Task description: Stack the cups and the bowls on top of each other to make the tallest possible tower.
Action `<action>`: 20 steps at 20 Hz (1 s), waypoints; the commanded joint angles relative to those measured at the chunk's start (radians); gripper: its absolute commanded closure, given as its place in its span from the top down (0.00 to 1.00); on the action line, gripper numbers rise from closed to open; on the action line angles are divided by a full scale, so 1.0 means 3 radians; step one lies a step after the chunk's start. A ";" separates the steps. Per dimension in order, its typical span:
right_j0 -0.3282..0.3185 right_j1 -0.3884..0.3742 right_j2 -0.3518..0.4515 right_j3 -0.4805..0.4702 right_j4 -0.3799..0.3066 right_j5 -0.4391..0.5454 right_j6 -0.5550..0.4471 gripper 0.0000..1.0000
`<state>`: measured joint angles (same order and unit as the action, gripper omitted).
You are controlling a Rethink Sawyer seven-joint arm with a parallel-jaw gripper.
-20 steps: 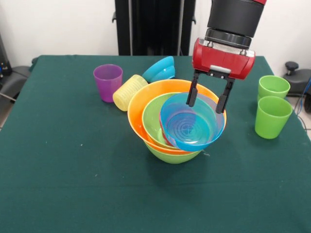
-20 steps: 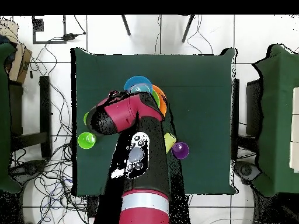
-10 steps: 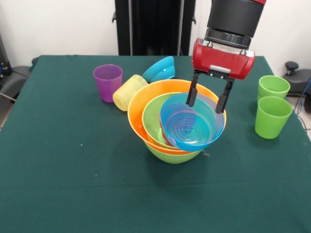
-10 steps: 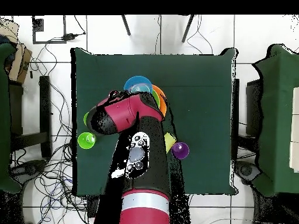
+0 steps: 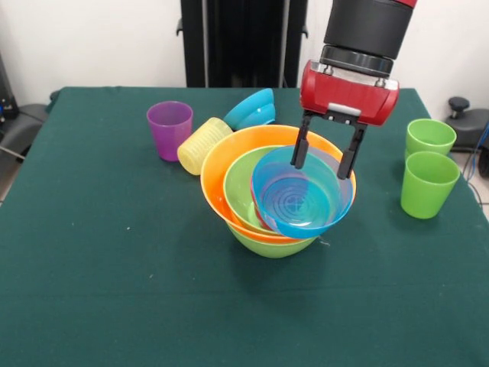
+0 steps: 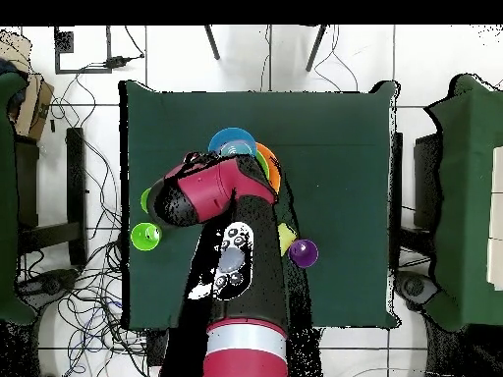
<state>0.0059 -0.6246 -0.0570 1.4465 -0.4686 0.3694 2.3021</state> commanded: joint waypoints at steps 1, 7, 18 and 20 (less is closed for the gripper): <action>-0.0194 0.0077 0.0344 0.0061 -0.0312 -0.0281 -0.0361 1.00; -0.0307 0.0092 0.0427 0.0114 -0.0367 -0.0374 -0.0457 1.00; -0.0361 0.0066 0.0478 0.0165 -0.0404 -0.0417 -0.0433 0.00; -0.0354 0.0073 0.0474 0.0156 -0.0416 -0.0413 -0.0411 0.00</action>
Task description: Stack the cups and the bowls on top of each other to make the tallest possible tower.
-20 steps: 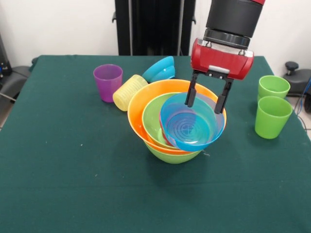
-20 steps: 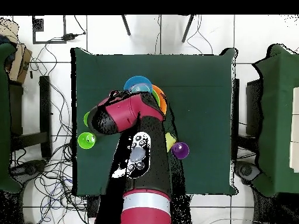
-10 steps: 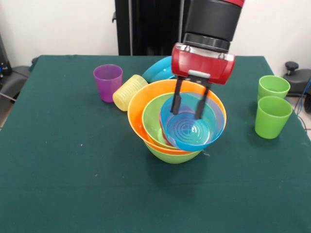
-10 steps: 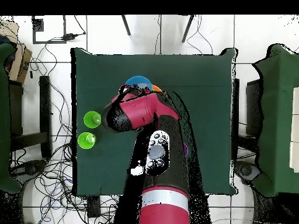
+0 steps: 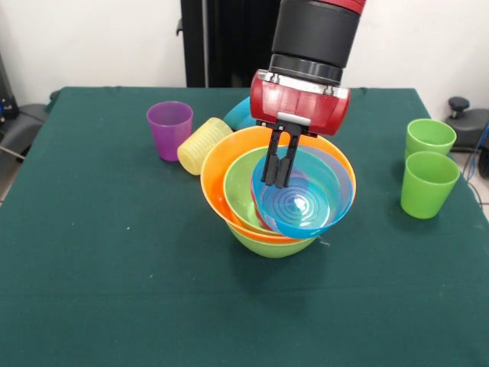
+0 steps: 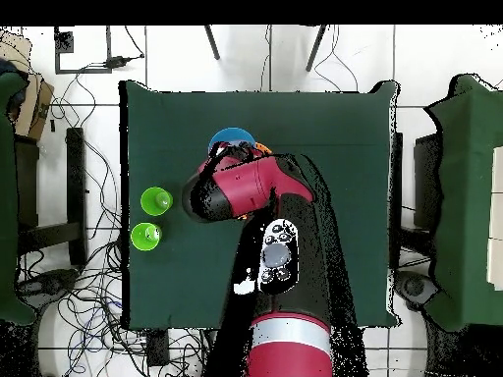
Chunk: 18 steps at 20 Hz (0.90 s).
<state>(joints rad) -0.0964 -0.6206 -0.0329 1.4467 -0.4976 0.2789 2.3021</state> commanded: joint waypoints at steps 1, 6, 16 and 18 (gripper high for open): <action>-0.0024 0.0061 0.0409 0.0155 -0.0322 -0.0104 -0.0413 0.00; -0.0003 0.0100 0.0386 0.0114 -0.0338 -0.0095 -0.0356 0.00; 0.0125 0.0231 0.0261 0.0109 -0.0296 -0.0219 -0.0159 0.00; 0.0094 0.0282 0.0286 0.0073 -0.0305 -0.0253 -0.0186 0.00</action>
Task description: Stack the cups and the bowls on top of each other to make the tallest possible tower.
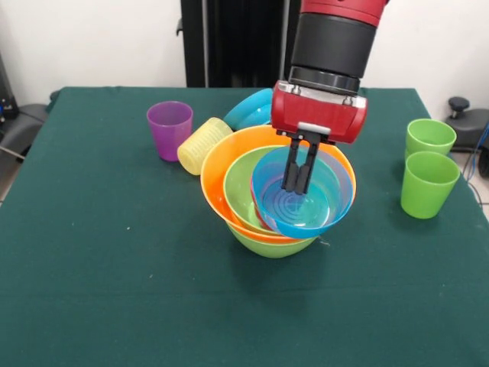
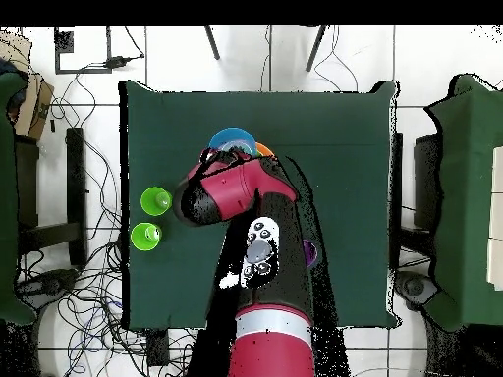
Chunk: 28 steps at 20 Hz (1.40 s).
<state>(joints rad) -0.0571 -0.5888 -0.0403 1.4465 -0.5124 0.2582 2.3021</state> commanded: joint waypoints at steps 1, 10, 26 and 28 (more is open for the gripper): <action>-0.0036 0.0184 0.0305 0.0073 -0.0260 -0.0198 -0.0185 0.00; -0.0288 0.0064 0.0585 0.0242 -0.0202 -0.0032 -0.0461 0.00; -0.0386 -0.0219 0.0669 0.0486 -0.0224 0.0172 -0.0490 0.00; -0.0357 -0.0233 0.0642 0.0512 -0.0223 0.0170 -0.0443 0.00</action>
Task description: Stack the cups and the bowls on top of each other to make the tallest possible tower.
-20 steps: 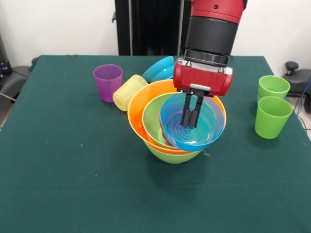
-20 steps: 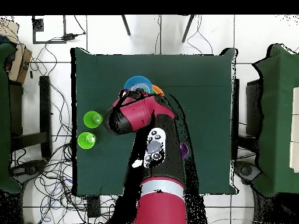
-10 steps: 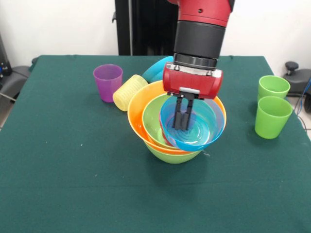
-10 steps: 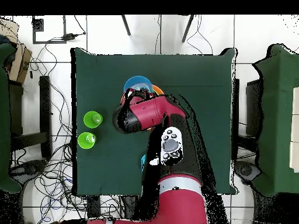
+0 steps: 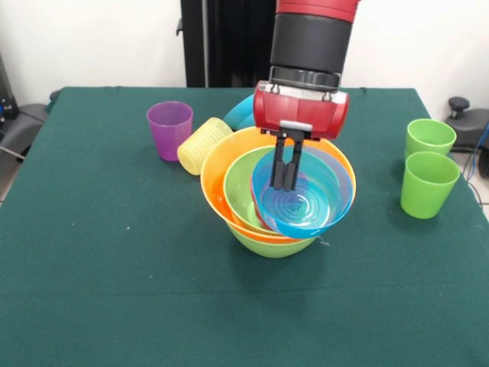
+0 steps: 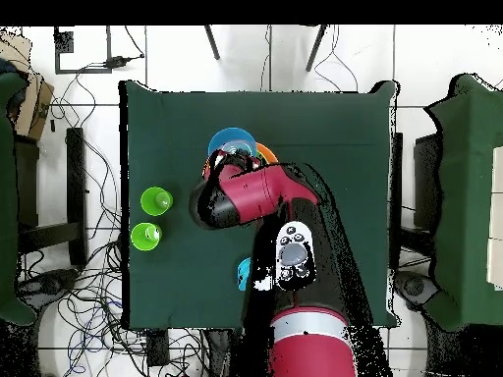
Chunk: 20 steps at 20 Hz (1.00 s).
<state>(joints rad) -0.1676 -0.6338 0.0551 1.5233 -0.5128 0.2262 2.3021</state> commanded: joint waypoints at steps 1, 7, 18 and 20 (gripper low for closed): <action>0.0027 -0.0096 0.0309 0.0275 -0.0218 0.0277 -0.0418 0.00; 0.0060 -0.0137 0.0271 0.0346 -0.0223 0.0253 -0.0353 0.00; -0.0039 -0.0078 0.0304 0.0416 -0.0293 0.0128 -0.0372 0.00; -0.0036 -0.0084 0.0293 0.0438 -0.0301 0.0113 -0.0364 0.00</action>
<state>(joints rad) -0.1697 -0.6831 0.0645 1.5810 -0.5128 0.2262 2.3021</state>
